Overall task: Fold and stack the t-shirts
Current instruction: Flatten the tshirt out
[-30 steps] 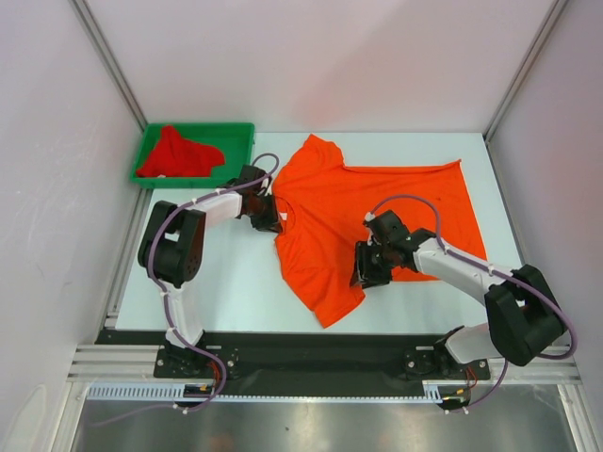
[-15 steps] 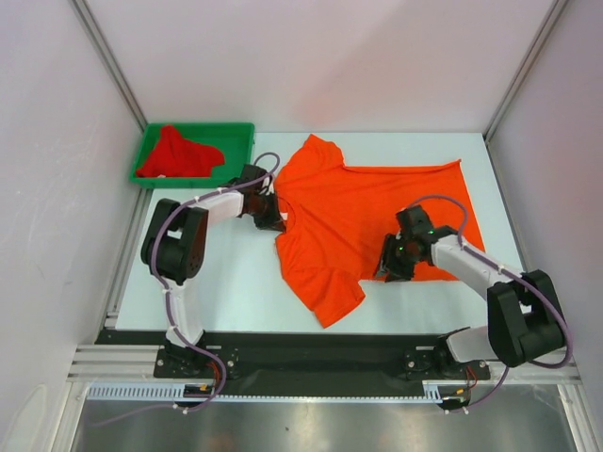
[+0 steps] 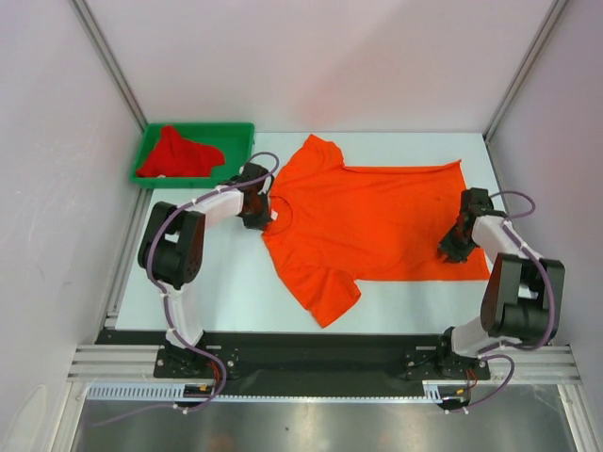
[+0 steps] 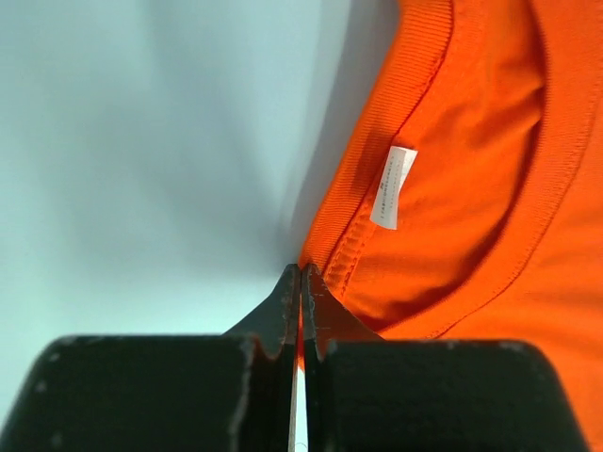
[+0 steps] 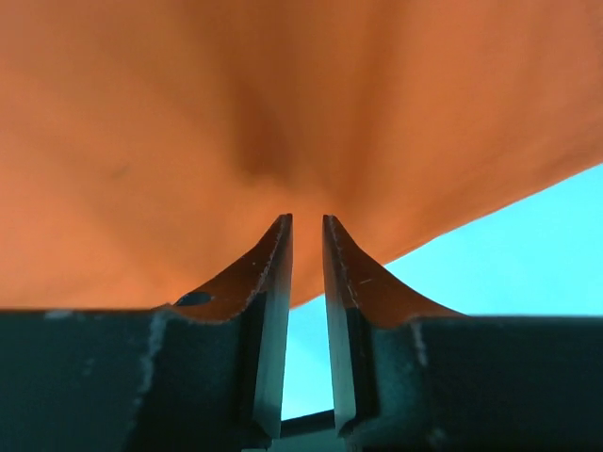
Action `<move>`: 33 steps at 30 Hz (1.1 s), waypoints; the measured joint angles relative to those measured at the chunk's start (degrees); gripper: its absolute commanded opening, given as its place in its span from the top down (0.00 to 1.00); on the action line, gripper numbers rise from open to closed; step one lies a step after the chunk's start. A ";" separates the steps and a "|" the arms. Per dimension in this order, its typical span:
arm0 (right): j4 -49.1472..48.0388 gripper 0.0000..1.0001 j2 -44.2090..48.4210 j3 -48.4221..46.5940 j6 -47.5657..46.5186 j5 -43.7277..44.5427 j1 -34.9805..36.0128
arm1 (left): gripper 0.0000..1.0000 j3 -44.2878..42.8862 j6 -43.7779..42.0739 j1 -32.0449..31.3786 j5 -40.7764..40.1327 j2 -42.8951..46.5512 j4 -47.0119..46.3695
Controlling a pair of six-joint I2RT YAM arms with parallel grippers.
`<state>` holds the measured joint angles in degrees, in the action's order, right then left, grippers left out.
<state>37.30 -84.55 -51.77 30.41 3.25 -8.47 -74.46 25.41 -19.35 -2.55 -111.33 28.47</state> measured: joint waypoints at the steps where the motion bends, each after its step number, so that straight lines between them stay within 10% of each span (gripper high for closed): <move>1: -0.13 0.77 -1.64 -0.11 -0.11 0.48 -1.01 | 1.00 0.00 0.00 0.00 -0.72 0.02 0.35; 14: -0.20 0.75 -6.78 0.22 -0.72 4.48 -6.84 | 0.97 3.76 0.13 0.07 -5.01 2.62 -0.46; 22: 2.34 0.62 -4.33 0.22 -3.15 5.38 -7.21 | 0.41 4.02 -4.02 0.63 -13.22 7.26 4.68; 28: 5.22 0.41 1.60 -2.69 -6.40 2.58 -6.97 | 0.46 4.42 -4.96 -1.11 -13.22 18.18 6.38; 33: 3.98 0.43 1.64 -4.31 -7.69 -1.27 -7.93 | 0.50 5.95 -4.15 -8.66 -4.37 20.61 4.11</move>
<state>41.28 -82.91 -56.07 22.72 1.98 -16.40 -68.51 21.26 -28.01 -6.92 -90.72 32.58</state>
